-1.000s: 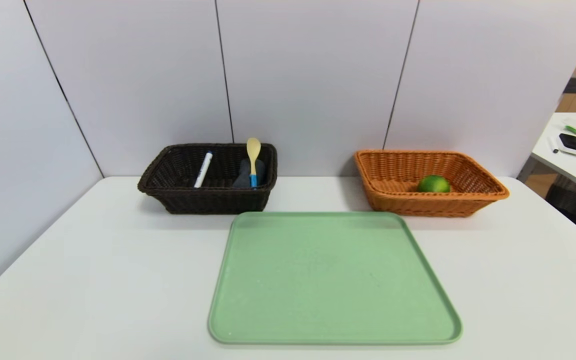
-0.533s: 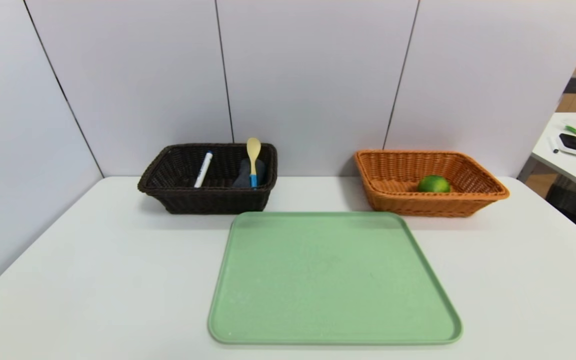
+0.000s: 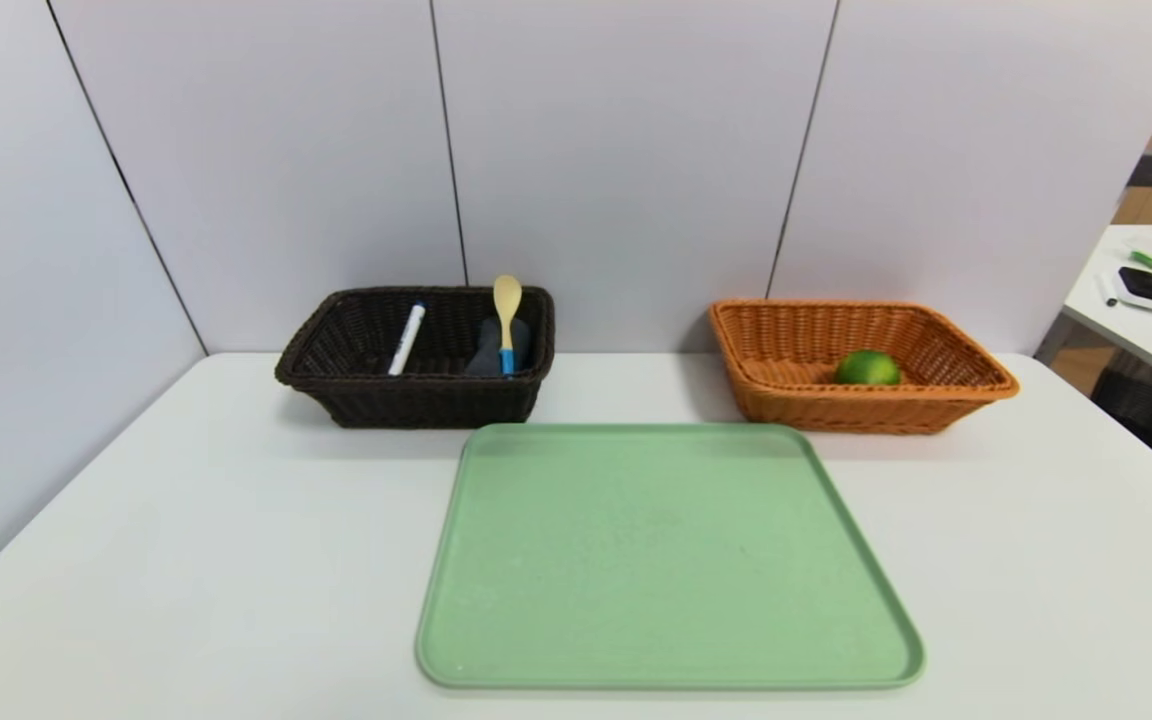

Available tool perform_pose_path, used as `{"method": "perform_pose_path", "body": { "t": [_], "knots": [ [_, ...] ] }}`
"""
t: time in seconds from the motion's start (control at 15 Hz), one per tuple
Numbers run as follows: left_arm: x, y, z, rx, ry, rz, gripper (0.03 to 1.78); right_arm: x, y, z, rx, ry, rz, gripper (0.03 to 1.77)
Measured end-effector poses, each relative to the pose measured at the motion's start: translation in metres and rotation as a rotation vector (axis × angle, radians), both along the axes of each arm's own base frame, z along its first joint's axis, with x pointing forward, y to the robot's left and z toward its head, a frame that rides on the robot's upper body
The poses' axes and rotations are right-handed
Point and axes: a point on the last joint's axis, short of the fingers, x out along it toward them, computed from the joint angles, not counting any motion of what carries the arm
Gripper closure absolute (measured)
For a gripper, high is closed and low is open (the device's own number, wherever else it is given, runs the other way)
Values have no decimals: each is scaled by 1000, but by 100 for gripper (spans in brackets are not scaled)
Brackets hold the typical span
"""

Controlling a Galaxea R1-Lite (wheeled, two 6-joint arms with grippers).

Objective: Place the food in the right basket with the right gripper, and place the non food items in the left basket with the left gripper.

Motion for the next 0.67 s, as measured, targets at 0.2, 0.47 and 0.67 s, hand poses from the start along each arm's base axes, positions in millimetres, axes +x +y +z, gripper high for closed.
{"method": "perform_pose_path", "body": {
  "t": [0.2, 0.47, 0.67],
  "knots": [
    [0, 0, -6, -37, 61, -4, 12, 0, 0, -7, 62, 73, 19, 11],
    [0, 0, -6, -64, 52, 2, 12, 0, 0, -7, 156, 73, 17, 11],
    [0, 0, -6, -67, 52, 3, 12, 0, 0, -7, 159, 73, 15, 11]
  ]
}}
